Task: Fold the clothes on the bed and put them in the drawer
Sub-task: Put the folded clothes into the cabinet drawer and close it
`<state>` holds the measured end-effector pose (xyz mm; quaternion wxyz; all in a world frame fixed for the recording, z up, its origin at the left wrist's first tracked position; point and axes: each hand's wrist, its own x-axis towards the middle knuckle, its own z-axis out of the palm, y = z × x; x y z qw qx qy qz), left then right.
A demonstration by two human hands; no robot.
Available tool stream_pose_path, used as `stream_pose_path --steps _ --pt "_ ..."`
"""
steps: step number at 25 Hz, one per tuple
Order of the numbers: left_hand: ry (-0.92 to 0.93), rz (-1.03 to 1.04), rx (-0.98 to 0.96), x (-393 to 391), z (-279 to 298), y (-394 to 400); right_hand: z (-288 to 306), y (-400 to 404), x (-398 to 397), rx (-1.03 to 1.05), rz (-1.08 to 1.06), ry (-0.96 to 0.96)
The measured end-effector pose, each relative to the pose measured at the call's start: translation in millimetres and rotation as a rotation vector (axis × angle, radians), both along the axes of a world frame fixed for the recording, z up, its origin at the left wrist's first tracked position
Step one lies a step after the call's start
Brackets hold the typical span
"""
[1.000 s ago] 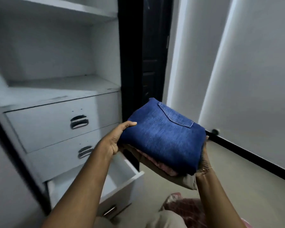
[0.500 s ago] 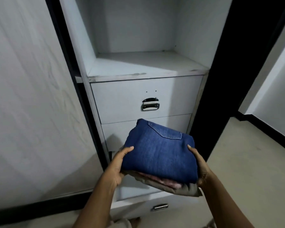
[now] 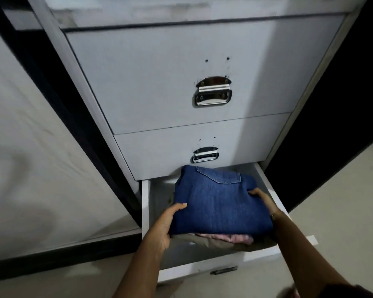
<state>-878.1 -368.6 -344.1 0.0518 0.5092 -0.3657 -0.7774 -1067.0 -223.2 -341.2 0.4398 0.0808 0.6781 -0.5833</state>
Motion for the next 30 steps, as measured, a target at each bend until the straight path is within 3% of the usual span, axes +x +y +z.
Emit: stream_pose_path --steps 6,11,16,20,22,24,26,27,30 --pt "-0.172 -0.175 -0.009 -29.7 -55.5 -18.7 -62.7 -24.7 -37.7 0.069 0.037 0.044" --pt "-0.351 -0.148 0.008 -35.8 -123.4 -27.9 -119.4 -42.3 -39.9 0.165 0.149 0.124" --pt "-0.311 -0.002 -0.043 -40.7 -175.2 -34.2 -154.3 -52.7 -39.4 0.206 0.249 0.224" --pt "-0.259 -0.035 -0.112 -43.1 -186.8 -32.0 -170.8 -50.3 -43.1 0.308 0.375 0.345" --pt "-0.326 -0.086 -0.188 -44.4 -188.7 -29.6 -174.4 -50.7 -40.4 0.433 0.443 0.439" --pt "-0.49 -0.272 -0.481 -45.0 -181.0 -23.9 -171.2 -49.7 -27.8 0.563 0.524 0.6" --pt "-0.667 -0.582 -0.991 -42.5 -157.5 -12.1 -153.2 -47.8 -8.1 0.637 0.572 0.81" --pt "-0.665 -0.665 -1.192 -40.6 -143.7 -4.7 -142.8 -46.3 3.6 0.641 0.58 0.907" --pt "-0.54 -0.75 -1.559 -22.5 -111.5 22.5 -110.5 -33.9 44.6 0.618 0.633 1.051"
